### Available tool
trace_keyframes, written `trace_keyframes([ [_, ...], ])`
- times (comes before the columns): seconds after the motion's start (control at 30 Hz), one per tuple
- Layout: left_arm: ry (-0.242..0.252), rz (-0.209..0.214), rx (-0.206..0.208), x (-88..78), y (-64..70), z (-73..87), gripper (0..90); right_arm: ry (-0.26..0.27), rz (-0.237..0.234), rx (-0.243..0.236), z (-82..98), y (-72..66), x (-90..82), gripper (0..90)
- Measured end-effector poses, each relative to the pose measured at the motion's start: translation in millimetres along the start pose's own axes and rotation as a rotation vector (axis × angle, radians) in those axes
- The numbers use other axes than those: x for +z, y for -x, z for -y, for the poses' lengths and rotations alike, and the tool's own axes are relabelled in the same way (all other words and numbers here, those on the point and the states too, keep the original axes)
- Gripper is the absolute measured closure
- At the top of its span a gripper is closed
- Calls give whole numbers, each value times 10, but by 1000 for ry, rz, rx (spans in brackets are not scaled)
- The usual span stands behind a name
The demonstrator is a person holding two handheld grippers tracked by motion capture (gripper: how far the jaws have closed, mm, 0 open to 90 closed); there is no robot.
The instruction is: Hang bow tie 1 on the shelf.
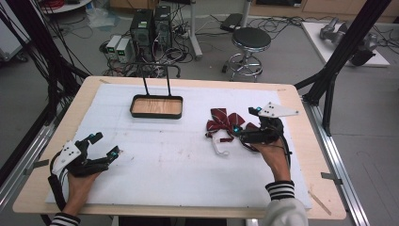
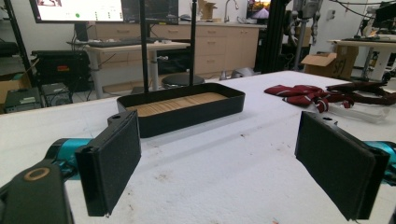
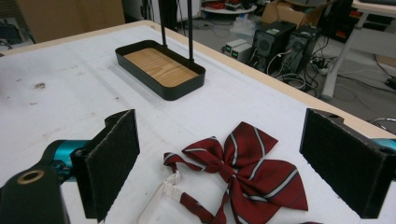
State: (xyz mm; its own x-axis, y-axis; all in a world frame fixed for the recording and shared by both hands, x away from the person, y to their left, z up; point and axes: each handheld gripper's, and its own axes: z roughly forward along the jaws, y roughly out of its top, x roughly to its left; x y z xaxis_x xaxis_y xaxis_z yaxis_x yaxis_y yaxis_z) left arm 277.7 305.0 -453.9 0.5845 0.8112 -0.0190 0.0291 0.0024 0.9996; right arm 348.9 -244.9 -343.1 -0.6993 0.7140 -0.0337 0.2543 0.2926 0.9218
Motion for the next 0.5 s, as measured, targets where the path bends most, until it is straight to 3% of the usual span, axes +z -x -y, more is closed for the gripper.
trace_keyframes([
  [0.2, -1, 0, -2, 2, -2, -1, 147, -32, -10, -12, -71, 36, 115, 110],
  [0.5, 2, -1, 3, -4, -1, 1, 148, -125, -26, -54, -192, 68, 323, 110],
])
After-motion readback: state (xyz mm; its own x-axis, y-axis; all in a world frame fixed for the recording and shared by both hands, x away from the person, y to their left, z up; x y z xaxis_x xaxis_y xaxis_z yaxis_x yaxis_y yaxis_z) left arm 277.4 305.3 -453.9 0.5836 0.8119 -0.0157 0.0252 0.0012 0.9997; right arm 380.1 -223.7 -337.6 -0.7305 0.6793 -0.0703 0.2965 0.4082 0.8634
